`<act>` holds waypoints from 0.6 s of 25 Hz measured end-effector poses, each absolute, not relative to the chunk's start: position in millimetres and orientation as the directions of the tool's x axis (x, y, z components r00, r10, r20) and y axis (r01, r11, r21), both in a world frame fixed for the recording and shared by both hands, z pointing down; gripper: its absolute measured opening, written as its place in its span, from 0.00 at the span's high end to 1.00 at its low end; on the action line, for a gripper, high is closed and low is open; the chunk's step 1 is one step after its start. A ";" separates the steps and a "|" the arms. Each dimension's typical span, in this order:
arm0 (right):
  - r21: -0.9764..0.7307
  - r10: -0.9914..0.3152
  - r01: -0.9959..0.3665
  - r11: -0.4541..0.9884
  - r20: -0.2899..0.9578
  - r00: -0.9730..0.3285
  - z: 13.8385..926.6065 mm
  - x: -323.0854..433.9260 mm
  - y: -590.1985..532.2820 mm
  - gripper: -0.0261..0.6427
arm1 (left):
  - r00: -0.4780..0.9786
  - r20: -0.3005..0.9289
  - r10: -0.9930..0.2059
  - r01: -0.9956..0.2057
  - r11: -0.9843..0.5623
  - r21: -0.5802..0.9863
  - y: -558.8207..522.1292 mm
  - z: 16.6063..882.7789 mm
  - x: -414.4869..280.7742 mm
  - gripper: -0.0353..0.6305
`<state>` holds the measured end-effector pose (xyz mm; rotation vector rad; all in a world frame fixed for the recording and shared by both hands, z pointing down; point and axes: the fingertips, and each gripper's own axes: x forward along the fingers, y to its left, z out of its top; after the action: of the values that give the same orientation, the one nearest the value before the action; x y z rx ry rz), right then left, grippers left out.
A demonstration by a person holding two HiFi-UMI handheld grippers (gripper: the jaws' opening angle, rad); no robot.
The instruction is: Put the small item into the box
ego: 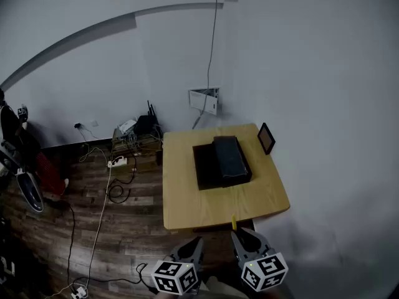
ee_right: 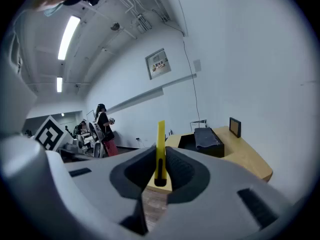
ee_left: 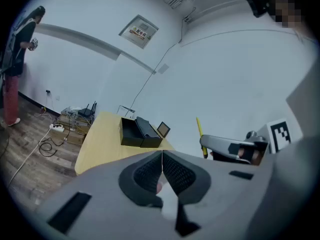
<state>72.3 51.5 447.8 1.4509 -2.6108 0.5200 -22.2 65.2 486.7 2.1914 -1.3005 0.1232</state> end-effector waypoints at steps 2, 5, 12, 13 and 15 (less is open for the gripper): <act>-0.246 -0.807 -0.842 0.480 0.252 -0.534 446.9 78.5 56.7 0.89 | 0.518 0.351 -0.780 -0.832 -0.362 0.421 72.5 482.7 -18.7 0.94; -0.248 -0.803 -0.836 0.489 0.246 -0.543 444.3 80.7 65.9 0.89 | 0.498 0.345 -0.795 -0.842 -0.349 0.411 84.7 480.0 -20.8 0.94; -0.228 -0.784 -0.815 0.533 0.230 -0.577 434.8 73.9 69.2 0.89 | 0.466 0.339 -0.817 -0.855 -0.317 0.412 103.7 481.6 -30.5 0.94; -0.226 -0.783 -0.814 0.535 0.230 -0.578 433.7 73.9 69.3 0.89 | 0.465 0.341 -0.817 -0.855 -0.315 0.411 104.2 482.6 -30.1 0.94; -0.222 -0.781 -0.813 0.538 0.231 -0.580 432.0 72.2 69.9 0.89 | 0.465 0.341 -0.817 -0.856 -0.315 0.410 102.5 483.1 -29.2 0.94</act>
<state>72.2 69.9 432.0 1.3849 -2.6631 0.4677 -29.2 102.5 483.1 2.1772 -1.3872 0.0940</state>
